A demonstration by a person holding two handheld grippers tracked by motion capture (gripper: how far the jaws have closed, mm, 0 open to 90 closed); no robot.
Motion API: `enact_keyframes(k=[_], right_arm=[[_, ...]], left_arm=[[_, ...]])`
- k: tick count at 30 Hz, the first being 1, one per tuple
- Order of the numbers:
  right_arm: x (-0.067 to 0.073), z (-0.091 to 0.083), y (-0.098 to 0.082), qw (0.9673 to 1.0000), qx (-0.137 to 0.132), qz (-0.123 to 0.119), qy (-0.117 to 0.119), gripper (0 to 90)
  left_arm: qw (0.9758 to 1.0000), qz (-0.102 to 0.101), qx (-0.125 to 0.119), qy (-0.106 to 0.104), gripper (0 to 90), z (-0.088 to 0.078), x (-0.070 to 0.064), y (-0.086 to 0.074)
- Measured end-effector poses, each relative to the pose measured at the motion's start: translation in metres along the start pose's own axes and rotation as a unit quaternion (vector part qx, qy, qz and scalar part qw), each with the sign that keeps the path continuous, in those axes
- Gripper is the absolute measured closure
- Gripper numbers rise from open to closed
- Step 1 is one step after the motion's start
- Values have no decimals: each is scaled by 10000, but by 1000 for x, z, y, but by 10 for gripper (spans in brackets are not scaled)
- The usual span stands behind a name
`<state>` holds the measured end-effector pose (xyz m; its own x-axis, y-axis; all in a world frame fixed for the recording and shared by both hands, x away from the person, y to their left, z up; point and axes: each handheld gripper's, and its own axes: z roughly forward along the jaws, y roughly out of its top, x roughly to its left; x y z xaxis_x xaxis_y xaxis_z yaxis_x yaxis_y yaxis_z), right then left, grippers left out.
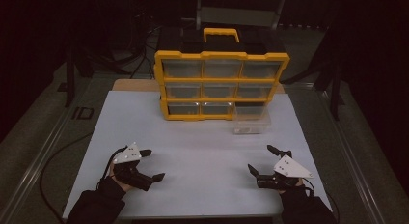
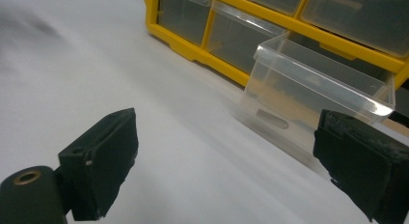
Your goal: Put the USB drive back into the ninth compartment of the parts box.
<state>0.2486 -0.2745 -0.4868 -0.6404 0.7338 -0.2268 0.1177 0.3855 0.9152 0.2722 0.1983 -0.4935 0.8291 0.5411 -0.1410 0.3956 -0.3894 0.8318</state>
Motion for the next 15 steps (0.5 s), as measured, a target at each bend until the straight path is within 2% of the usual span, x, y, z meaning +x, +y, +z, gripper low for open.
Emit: enact_keyframes(k=[5,7,15], right_arm=[[0,0,0,10000,-15,3,-16,84],[0,0,0,10000,-11,5,-19,84],[0,-1,0,10000,-5,3,-28,84]], left_arm=[[10000,-51,60,48,0,-6,0,-6],[9998,-25,92,146,0,-7,-1,-8],[9991,12,-128,415,0,-18,-6,-14]])
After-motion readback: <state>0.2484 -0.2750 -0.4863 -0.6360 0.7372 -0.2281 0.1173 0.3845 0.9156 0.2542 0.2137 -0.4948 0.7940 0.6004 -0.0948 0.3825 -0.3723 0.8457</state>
